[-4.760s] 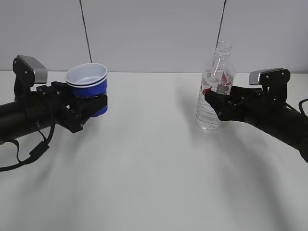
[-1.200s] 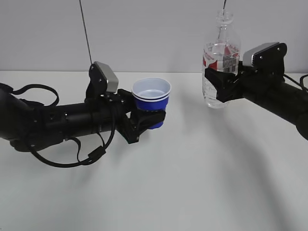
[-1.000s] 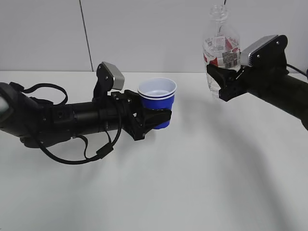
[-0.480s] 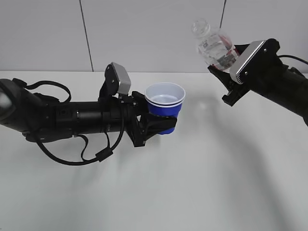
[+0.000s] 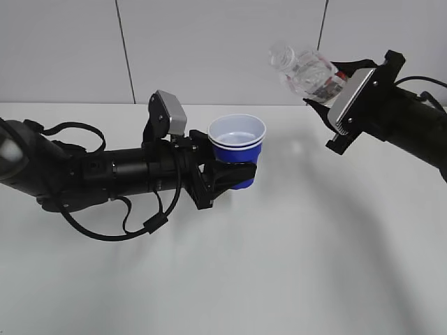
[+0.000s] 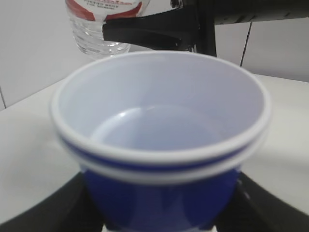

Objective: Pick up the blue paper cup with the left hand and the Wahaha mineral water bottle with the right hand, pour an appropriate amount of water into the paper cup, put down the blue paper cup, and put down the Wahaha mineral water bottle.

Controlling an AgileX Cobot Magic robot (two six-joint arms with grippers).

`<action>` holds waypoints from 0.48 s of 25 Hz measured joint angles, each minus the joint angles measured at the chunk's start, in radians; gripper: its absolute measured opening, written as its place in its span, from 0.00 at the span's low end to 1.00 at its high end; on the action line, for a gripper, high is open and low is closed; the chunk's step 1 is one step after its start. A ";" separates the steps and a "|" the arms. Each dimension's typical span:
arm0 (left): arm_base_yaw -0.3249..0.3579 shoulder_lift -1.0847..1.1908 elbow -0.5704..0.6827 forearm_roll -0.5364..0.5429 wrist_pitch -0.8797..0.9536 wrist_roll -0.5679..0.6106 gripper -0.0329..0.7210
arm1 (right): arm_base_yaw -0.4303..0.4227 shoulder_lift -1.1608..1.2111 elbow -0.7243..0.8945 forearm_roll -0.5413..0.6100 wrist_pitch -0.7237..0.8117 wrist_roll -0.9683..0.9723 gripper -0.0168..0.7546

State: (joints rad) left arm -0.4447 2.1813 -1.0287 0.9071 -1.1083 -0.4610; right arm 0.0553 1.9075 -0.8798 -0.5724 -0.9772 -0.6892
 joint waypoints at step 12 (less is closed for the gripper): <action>-0.062 0.000 0.000 0.007 -0.001 0.000 0.65 | 0.000 0.000 0.000 -0.002 -0.038 -0.171 0.64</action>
State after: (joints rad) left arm -0.5071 2.1813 -1.0287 0.9141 -1.1091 -0.4610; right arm 0.0553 1.9075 -0.8798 -0.5742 -1.0151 -0.8607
